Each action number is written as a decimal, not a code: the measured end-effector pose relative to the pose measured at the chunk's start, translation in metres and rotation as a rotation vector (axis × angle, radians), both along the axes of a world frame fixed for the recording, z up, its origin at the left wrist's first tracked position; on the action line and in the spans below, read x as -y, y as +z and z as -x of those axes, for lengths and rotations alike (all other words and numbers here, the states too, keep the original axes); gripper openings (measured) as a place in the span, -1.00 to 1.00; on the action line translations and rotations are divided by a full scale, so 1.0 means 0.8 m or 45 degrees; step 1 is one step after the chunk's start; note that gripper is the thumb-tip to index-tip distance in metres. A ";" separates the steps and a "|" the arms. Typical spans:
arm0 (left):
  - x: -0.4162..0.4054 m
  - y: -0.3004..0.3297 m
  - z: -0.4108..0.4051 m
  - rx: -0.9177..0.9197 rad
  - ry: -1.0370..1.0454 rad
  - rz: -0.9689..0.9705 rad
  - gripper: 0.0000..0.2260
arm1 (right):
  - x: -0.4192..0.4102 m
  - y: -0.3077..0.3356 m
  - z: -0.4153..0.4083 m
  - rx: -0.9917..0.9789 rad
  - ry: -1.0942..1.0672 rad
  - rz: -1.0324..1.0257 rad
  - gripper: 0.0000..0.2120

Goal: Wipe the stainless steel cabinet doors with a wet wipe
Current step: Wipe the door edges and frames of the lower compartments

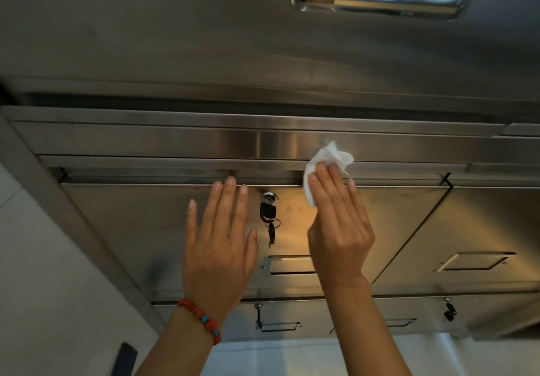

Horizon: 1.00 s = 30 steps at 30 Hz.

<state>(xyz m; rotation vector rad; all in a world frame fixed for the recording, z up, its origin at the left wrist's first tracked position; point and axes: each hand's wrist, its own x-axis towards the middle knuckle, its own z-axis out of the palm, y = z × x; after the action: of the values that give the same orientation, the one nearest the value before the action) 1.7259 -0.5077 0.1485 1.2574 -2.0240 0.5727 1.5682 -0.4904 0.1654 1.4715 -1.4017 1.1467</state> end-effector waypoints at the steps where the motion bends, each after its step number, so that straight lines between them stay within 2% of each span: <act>1: 0.000 0.000 0.000 -0.002 -0.004 0.000 -0.54 | -0.001 -0.001 0.004 0.013 -0.021 0.008 -0.72; 6: 0.000 -0.001 0.001 -0.011 -0.009 0.012 -0.54 | -0.001 -0.001 -0.003 0.055 -0.031 0.045 -0.78; 13: 0.000 -0.003 0.002 0.000 0.014 0.013 -0.53 | 0.003 0.004 -0.009 -0.079 0.058 0.018 -0.78; 21: 0.000 -0.002 0.000 0.014 0.011 0.007 -0.54 | 0.001 0.003 -0.008 -0.015 0.063 0.011 -0.68; 26: 0.001 -0.002 -0.005 0.037 -0.012 -0.014 -0.53 | 0.008 0.006 -0.028 -0.047 0.146 0.007 -0.78; 30: 0.004 -0.003 -0.010 0.086 -0.017 -0.017 -0.52 | 0.002 0.005 -0.013 -0.050 0.108 -0.026 -0.71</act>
<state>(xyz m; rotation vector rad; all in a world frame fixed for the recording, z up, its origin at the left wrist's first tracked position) 1.7335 -0.5109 0.1460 1.2473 -2.0933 0.6036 1.5786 -0.4921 0.1697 1.5725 -1.3388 1.1522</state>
